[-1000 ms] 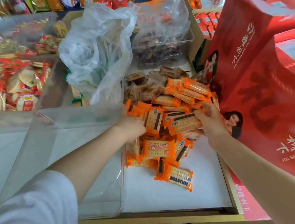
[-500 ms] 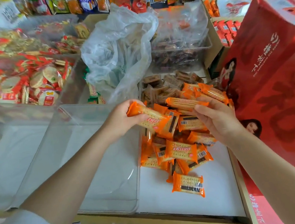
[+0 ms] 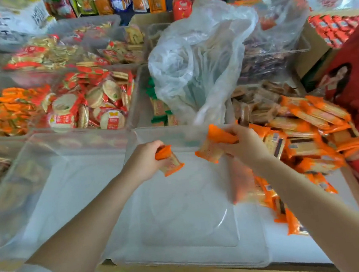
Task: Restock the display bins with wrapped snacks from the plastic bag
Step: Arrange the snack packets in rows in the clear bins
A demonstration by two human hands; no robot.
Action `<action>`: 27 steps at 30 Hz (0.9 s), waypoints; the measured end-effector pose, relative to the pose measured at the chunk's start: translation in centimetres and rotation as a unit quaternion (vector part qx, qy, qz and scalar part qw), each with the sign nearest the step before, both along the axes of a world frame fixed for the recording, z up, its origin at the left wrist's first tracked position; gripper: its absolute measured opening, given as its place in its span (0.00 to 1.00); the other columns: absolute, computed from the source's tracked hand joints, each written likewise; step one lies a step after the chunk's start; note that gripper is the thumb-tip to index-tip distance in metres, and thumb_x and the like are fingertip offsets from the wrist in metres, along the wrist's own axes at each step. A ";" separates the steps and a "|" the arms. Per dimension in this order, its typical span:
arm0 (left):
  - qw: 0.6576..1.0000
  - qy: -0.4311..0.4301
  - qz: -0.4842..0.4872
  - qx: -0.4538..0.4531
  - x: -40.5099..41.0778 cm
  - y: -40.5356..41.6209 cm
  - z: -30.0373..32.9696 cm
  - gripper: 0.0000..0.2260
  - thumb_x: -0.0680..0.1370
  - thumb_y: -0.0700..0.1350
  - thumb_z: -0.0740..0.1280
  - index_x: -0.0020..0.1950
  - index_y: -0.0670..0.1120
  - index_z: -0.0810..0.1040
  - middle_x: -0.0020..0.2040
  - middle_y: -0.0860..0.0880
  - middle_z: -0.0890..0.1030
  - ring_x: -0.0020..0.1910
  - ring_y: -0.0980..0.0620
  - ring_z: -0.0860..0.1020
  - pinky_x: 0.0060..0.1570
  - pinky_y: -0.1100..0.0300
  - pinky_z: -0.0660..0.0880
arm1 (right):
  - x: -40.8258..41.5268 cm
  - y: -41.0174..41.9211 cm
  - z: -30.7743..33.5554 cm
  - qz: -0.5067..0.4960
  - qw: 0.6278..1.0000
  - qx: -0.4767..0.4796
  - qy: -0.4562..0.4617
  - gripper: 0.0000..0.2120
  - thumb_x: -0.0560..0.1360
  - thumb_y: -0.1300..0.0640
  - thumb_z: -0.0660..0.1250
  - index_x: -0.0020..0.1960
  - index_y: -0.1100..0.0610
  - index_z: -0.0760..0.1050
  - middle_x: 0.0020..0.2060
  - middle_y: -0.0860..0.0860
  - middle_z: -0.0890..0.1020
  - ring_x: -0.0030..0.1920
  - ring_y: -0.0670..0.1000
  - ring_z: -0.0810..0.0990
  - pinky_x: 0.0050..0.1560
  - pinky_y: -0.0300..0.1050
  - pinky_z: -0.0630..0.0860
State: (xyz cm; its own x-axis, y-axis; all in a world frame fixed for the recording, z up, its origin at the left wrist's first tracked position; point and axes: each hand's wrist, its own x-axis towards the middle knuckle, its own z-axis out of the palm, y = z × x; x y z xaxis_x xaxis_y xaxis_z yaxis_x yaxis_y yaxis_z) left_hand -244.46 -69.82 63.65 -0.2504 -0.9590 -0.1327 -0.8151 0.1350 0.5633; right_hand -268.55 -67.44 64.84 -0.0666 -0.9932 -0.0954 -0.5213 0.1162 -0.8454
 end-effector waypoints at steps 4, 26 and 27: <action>0.999 -0.023 -0.032 0.023 -0.1 -2.3 -3.8 0.08 0.73 0.39 0.69 0.52 0.41 0.80 0.49 0.42 0.81 0.50 0.44 0.78 0.43 0.59 0.69 | 3.8 -1.0 -3.7 -0.024 0.997 0.046 0.059 0.10 0.70 0.61 0.72 0.50 0.62 0.79 0.38 0.53 0.78 0.41 0.50 0.74 0.36 0.42 0.64; 0.944 0.115 0.271 0.146 -2.0 -1.8 -12.4 0.21 0.66 0.46 0.75 0.54 0.43 0.71 0.52 0.46 0.76 0.47 0.48 0.76 0.39 0.57 0.71 | 8.0 -4.2 -9.5 -0.185 0.980 0.074 -0.015 0.08 0.74 0.62 0.66 0.54 0.59 0.75 0.46 0.49 0.78 0.46 0.51 0.77 0.48 0.43 0.74; 0.948 0.098 0.266 0.146 -2.3 -1.8 -12.3 0.22 0.66 0.46 0.75 0.54 0.43 0.71 0.52 0.46 0.76 0.49 0.47 0.76 0.40 0.56 0.72 | 8.0 -4.1 -9.8 -0.185 0.980 0.074 -0.013 0.08 0.75 0.62 0.66 0.54 0.59 0.75 0.47 0.49 0.79 0.47 0.51 0.78 0.48 0.44 0.74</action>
State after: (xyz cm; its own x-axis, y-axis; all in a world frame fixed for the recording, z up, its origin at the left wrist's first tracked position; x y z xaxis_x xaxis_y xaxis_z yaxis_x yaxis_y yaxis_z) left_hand -246.76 -71.66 51.31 0.2113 -0.8856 -0.4136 -0.5998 -0.4517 0.6605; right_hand -260.58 -71.57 55.08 -0.4146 -0.8768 -0.2435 -0.3985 0.4155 -0.8176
